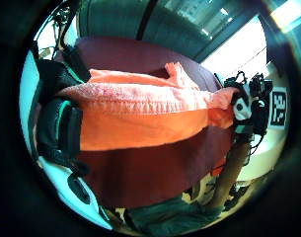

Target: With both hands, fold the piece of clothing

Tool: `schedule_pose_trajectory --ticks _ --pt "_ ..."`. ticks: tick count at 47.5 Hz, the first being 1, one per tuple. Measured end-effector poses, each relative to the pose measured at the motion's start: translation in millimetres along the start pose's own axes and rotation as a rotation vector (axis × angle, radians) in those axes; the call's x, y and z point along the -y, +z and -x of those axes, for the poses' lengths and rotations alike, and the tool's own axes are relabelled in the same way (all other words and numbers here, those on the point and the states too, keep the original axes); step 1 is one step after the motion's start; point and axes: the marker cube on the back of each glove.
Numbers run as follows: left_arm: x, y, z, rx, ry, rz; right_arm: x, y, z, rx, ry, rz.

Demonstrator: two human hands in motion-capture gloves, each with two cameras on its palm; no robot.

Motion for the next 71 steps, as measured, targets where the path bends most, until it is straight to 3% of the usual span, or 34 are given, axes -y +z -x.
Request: schedule_pose_trajectory --ticks 4,11,17,21,29,35,40,44,49,51,56,59,65,71 --pt "-22.0 20.5 -7.4 0.022 -0.006 0.158 -1.3 26.2 7.1 -0.035 0.005 0.005" --pt "-28.6 88.8 -13.2 0.047 0.02 0.13 -19.7 72.0 7.0 -0.122 0.011 0.08" --pt "-62.5 92.1 1.7 0.088 0.013 0.285 -5.8 64.6 -4.1 -0.019 0.003 -0.058" --pt "-65.6 80.2 4.8 0.079 0.022 0.251 -6.1 48.2 -14.0 0.157 0.054 -0.093" --pt "-62.2 59.0 13.9 0.045 0.047 0.119 -81.4 10.8 -67.8 0.318 0.265 0.293" --pt "-82.8 69.5 8.9 0.0 0.074 0.214 -133.6 9.7 -132.0 0.002 0.466 0.459" --pt "-93.4 92.1 6.4 0.016 0.079 0.261 -183.2 -4.0 -142.7 0.014 0.593 0.824" --pt "-116.9 106.5 -1.4 0.011 0.089 0.417 -203.6 7.7 -158.5 0.039 0.678 0.985" --pt "-142.1 107.6 -5.2 -0.009 0.052 0.675 -191.0 26.9 -148.8 0.458 0.694 0.889" --pt "-145.5 107.5 -6.4 -0.043 0.051 0.728 -184.7 33.5 -148.7 0.537 0.711 0.81" --pt "-148.6 110.4 -7.4 -0.123 0.043 0.817 -170.2 46.0 -152.0 0.52 0.714 0.612" --pt "-149.0 110.9 -7.1 -0.132 0.04 0.838 -164.8 43.6 -145.2 0.508 0.69 0.575" --pt "-144.0 106.4 -7.3 -0.108 0.052 0.87 -148.5 16.6 -108.9 0.675 0.658 0.574" --pt "-122.7 81.6 0.6 -0.087 0.019 0.897 -118.9 -3.6 -85.2 0.559 0.664 0.45"
